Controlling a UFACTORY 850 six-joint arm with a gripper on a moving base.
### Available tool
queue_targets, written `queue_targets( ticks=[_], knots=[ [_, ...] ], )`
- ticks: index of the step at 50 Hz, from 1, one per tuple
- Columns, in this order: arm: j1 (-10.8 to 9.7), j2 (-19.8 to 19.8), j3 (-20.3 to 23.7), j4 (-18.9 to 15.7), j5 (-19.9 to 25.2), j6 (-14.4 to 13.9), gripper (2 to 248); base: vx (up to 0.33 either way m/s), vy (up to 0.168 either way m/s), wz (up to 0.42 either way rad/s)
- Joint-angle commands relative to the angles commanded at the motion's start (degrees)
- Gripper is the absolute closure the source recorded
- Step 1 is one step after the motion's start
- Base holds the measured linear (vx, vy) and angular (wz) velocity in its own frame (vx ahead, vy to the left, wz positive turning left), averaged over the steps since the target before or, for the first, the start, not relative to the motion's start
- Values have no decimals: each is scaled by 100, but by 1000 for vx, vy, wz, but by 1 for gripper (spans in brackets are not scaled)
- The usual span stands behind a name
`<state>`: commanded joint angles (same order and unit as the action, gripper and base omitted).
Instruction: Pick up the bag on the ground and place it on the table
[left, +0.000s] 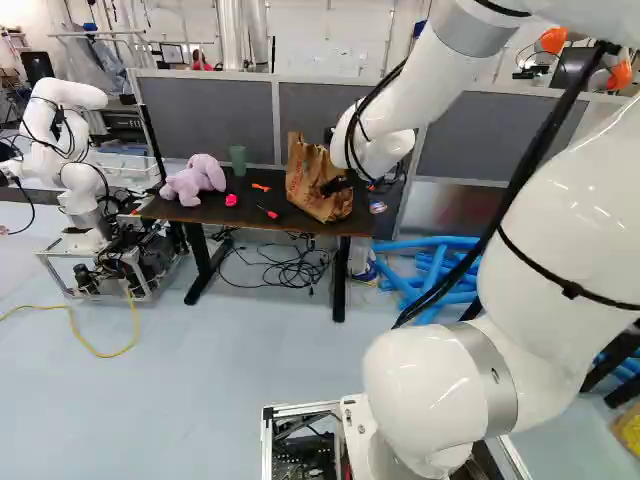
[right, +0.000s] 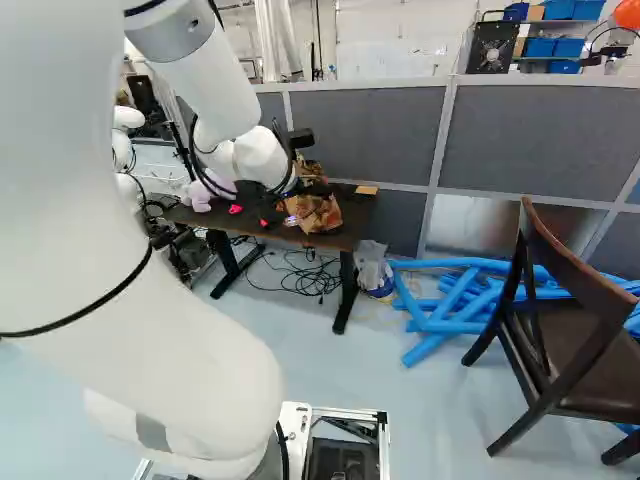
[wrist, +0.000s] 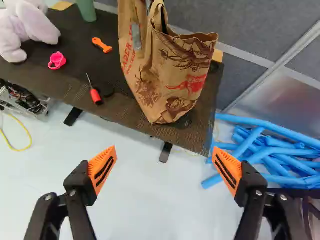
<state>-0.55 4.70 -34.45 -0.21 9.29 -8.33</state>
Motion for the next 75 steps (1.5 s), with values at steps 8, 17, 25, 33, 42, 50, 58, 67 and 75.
queue_targets(
  ticks=[8,17,25,33,42,50,58,67,75],
  knots=[
    [8,155,403,3,557,114,3,0,0,0],
    [16,318,830,6,1147,235,3,0,0,0],
    [22,445,1161,8,1605,329,3,0,0,0],
    [28,564,1471,10,2034,416,3,0,0,0],
    [34,685,1785,13,2467,505,3,0,0,0],
    [38,782,2038,15,2817,577,3,0,0,0],
    [42,865,2255,16,3117,638,3,0,0,0],
    [46,945,2464,18,3406,697,3,0,0,0],
    [49,1004,2618,19,3619,741,3,0,0,0]
  ],
)
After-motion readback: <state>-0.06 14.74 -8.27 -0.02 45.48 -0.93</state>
